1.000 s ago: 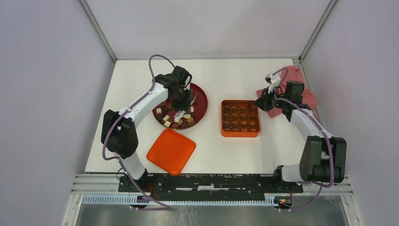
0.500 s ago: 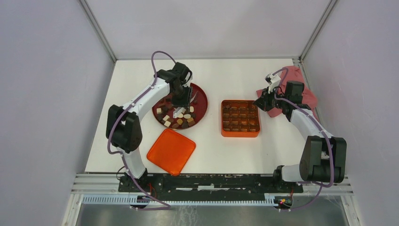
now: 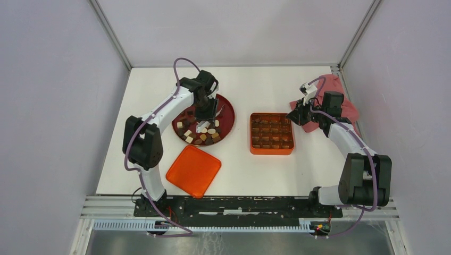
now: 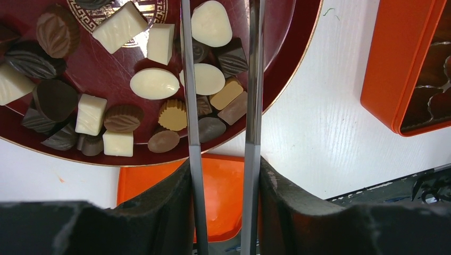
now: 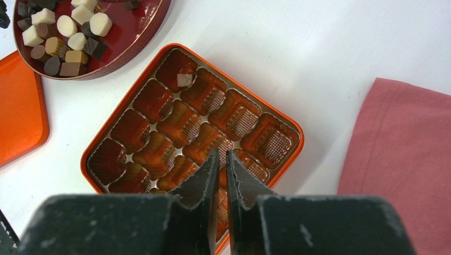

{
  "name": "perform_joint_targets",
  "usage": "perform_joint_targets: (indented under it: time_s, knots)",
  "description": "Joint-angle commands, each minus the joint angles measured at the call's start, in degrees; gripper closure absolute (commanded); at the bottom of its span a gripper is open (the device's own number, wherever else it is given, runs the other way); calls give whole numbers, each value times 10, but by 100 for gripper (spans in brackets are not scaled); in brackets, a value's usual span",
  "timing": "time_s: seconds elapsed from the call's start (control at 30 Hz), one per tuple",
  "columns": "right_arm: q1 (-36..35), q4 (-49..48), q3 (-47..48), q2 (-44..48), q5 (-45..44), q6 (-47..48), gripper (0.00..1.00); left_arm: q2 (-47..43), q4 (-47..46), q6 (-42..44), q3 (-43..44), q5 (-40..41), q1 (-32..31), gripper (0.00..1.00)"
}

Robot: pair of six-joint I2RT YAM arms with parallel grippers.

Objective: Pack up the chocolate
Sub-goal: Pick up the fake chocolate from the plate.

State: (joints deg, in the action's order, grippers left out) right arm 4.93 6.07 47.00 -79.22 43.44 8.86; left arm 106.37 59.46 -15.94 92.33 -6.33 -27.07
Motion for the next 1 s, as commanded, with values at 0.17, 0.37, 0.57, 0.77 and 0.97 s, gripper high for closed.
perform_joint_targets:
  time_s: [0.17,0.37,0.57,0.77,0.97]
  knots:
    - [2,-20,0,5,3,1,86,13,1,33,20,-18,3,54]
    - [2,-20,-1,6,3,2,86,22,1,32,20,-23,3,55]
    - [2,-20,-1,7,3,2,86,23,2,28,20,-23,2,59]
    - [2,-20,0,6,3,2,86,21,10,24,21,-26,3,75]
    - [2,-20,0,7,4,1,86,5,11,12,25,-21,3,98]
